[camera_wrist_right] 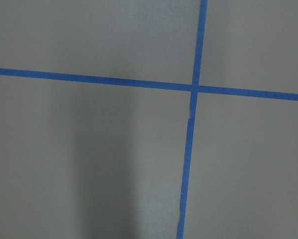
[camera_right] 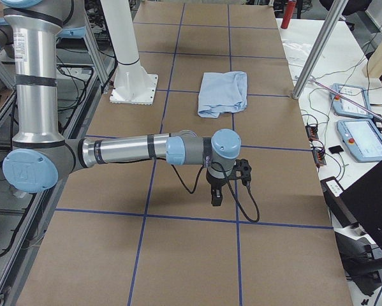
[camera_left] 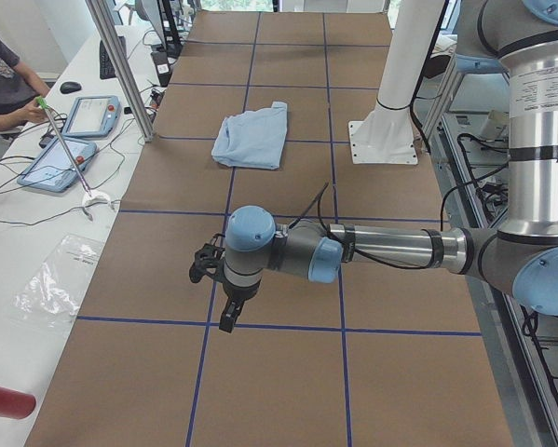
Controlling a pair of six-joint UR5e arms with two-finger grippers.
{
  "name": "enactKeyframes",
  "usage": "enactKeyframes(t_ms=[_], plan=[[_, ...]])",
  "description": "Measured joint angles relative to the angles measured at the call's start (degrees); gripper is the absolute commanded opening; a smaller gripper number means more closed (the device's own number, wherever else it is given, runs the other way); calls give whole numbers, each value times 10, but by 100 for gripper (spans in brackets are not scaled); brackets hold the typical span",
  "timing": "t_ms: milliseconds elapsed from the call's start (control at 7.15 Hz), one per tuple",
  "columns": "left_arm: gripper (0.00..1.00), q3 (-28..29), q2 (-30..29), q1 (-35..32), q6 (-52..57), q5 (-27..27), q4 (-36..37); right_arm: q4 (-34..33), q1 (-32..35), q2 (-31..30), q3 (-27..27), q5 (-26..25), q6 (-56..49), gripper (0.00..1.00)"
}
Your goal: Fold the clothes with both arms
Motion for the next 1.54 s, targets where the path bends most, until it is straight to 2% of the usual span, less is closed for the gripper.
enactKeyframes(t_ms=[280, 699, 1119, 1539], plan=[[100, 0, 2, 2, -13, -27, 44, 0, 2, -6, 0, 0, 1, 100], [100, 43, 3, 5, -16, -43, 15, 0, 21, -15, 0, 0, 1, 100], [100, 40, -3, 6, -21, -42, 11, 0, 45, -29, 1, -4, 3, 100], [100, 39, -5, 7, -21, -39, 11, 36, 51, -50, 4, -4, 88, 100]])
